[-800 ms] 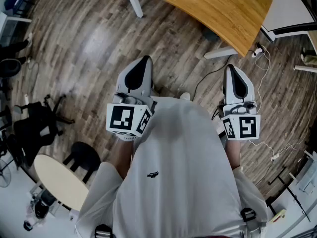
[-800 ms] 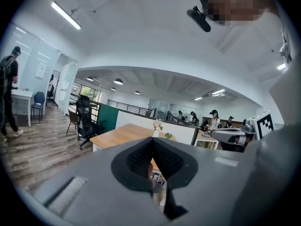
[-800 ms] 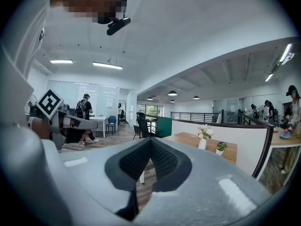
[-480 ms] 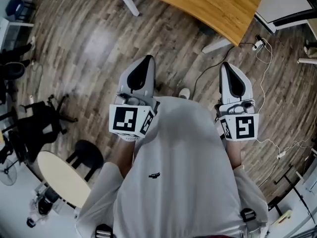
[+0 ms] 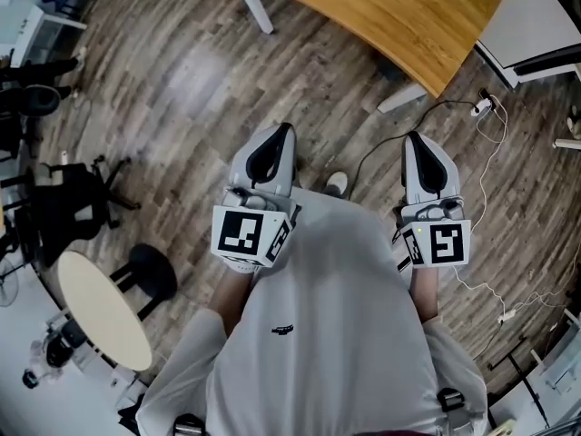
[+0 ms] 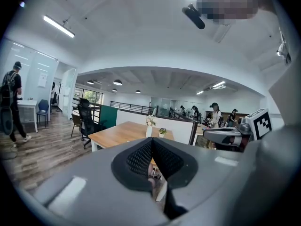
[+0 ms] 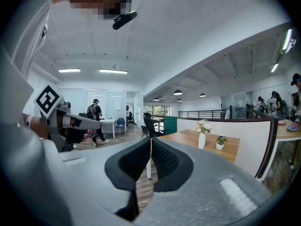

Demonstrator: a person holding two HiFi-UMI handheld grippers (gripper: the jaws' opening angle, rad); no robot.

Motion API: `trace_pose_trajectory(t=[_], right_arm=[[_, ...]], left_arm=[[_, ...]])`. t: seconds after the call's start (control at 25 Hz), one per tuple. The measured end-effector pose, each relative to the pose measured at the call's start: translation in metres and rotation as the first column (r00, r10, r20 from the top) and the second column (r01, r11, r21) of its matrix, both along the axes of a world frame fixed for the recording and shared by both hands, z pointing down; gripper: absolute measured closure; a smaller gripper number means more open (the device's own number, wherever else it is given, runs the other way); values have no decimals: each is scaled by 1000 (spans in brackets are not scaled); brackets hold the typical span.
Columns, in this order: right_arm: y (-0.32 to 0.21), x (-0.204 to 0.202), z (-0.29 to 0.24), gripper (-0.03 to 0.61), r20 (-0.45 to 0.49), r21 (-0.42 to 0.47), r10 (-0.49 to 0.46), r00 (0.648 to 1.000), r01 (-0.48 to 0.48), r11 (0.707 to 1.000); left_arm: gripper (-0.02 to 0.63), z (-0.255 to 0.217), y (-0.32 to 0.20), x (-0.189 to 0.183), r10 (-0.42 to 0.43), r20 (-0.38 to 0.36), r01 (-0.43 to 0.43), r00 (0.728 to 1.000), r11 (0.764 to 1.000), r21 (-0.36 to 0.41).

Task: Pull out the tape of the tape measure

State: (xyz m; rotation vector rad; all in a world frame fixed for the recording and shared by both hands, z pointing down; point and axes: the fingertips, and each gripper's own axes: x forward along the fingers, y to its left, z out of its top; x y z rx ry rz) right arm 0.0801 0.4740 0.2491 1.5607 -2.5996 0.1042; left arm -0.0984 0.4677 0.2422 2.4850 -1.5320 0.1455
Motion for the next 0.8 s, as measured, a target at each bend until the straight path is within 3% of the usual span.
trace_pose_trajectory(t=[0.48, 0.8], right_arm=[[-13, -10, 1, 574, -9, -16, 16, 1000, -17, 1000], [-60, -17, -7, 484, 0, -16, 71, 997, -71, 997]], left_arm=[[594, 4, -12, -6, 11, 11, -11, 1000, 1000, -25], [513, 7, -70, -19, 44, -23, -45, 999, 999, -27]])
